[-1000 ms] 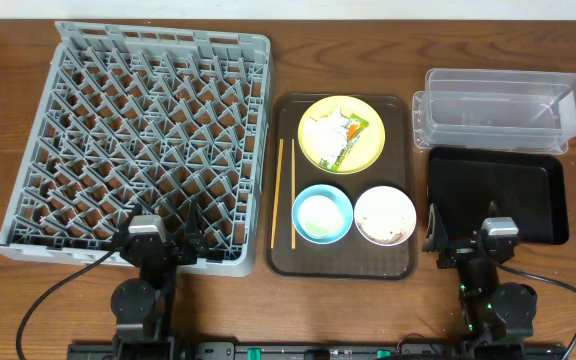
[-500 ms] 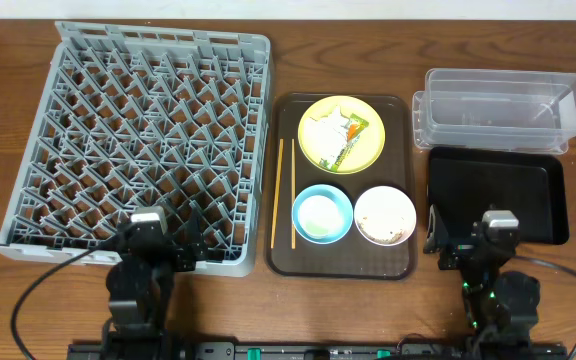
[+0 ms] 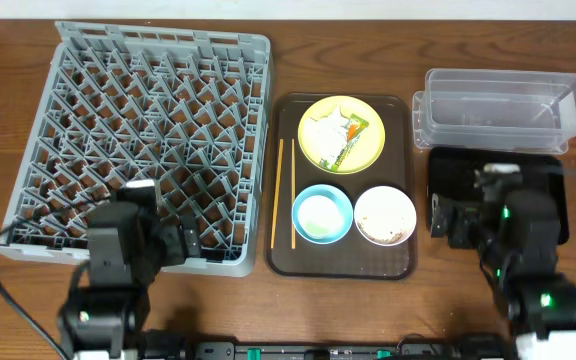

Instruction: Sort waste into correct bins and load items into the dishwasher

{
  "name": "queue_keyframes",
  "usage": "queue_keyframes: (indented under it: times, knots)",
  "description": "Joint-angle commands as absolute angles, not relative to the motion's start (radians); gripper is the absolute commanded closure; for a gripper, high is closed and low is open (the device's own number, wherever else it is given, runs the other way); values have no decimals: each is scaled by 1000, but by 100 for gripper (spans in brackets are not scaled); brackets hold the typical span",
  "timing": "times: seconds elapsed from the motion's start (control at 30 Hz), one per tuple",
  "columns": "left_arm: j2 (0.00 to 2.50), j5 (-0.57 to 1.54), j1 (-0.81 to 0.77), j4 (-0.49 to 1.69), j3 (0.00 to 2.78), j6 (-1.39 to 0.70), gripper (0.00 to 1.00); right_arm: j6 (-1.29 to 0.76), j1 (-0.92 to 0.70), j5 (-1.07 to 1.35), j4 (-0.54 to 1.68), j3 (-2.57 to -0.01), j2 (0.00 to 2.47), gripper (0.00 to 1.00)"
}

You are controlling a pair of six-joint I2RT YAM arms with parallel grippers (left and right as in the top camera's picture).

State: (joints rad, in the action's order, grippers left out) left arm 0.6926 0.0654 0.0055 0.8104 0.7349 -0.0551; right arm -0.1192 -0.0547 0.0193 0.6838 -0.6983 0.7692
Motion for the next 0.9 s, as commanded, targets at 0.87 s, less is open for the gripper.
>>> queue_keyframes:
  times: [0.87]
  knots:
    - [886, 179, 10, 1008, 976, -65, 4, -160, -276, 182, 450, -1086, 1285, 20]
